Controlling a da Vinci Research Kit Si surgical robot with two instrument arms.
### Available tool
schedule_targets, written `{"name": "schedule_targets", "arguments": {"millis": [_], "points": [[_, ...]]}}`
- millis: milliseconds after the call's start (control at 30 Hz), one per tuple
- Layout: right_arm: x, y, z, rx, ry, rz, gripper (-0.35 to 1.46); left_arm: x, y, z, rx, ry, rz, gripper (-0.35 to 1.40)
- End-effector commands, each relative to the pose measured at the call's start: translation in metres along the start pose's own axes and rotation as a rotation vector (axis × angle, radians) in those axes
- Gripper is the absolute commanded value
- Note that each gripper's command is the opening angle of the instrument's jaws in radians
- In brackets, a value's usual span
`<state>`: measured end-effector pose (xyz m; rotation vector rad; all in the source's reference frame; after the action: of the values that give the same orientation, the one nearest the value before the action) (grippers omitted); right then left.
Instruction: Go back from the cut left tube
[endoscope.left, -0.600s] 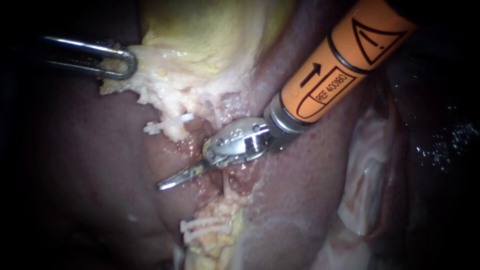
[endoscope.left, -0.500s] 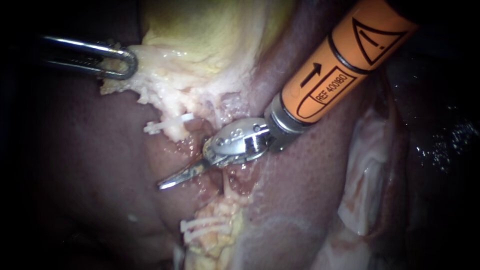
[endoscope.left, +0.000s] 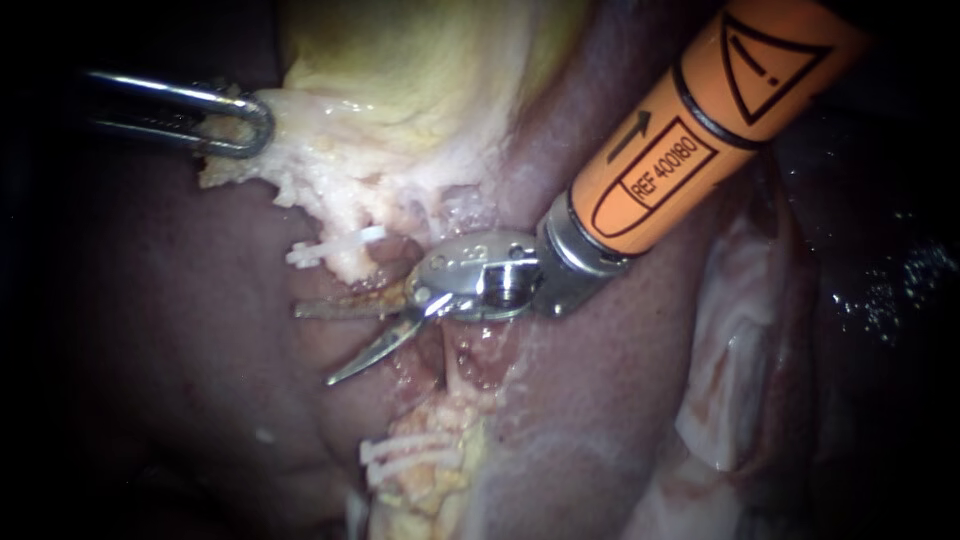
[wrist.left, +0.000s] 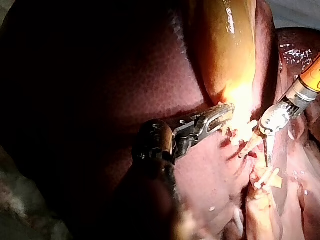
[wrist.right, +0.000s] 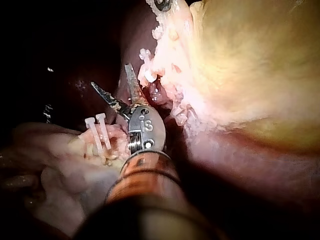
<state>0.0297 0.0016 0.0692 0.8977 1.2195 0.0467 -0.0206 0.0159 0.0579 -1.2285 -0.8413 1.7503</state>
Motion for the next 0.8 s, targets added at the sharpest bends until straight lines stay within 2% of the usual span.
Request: {"name": "schedule_targets", "arguments": {"millis": [33, 167, 300, 333, 433, 533, 800], "points": [[-0.0002, -0.0005, -0.0005, -0.049, 0.007, -0.005, 1.41, 0.0000, -0.0001, 0.0000, 0.000, 0.000, 0.000, -0.35], [-0.0018, -0.0035, -0.0035, -0.269, 0.029, 0.005, 1.45, 0.0000, -0.0003, -0.0001, -0.001, -0.001, 0.000, -0.35], [-0.0037, -0.0061, -0.0069, -0.463, 0.008, -0.105, 1.45, 0.0000, -0.0004, -0.0002, -0.002, -0.001, 0.000, -0.35], [-0.0041, -0.0066, -0.0077, -0.490, 0.001, -0.117, 1.45, 0.0000, -0.0005, -0.0002, -0.002, -0.001, 0.000, -0.35], [-0.0054, -0.0080, -0.0103, -0.565, -0.024, -0.151, 1.45, 0.0000, -0.0005, -0.0002, -0.002, -0.001, 0.000, -0.35], [-0.0061, -0.0089, -0.0127, -0.598, -0.049, -0.169, 1.45, 0.0000, -0.0005, -0.0001, -0.002, -0.001, 0.000, -0.35], [-0.0056, -0.0100, -0.0169, -0.636, -0.166, -0.139, 1.45, 0.0000, -0.0005, -0.0001, -0.001, -0.001, 0.001, -0.35]]}}
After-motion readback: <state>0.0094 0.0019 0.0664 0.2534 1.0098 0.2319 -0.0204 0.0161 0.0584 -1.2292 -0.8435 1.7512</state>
